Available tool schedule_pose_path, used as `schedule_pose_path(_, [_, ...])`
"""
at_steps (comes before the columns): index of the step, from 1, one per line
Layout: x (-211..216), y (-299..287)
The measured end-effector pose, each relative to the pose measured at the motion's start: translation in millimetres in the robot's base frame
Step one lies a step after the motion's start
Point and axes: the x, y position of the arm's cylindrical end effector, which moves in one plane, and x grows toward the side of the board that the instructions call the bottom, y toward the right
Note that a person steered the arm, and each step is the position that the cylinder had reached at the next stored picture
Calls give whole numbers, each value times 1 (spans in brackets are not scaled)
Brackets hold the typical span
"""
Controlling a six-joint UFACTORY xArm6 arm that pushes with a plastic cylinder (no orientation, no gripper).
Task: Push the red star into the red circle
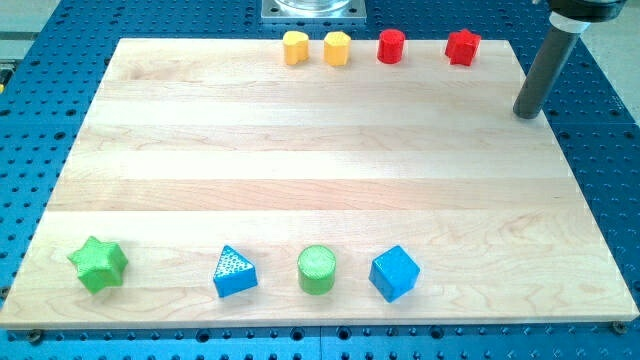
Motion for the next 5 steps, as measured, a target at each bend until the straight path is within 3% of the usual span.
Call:
schedule_pose_path(3, [6,-36])
schedule_pose_path(4, [-31,-40])
schedule_pose_path(5, [-38,-33])
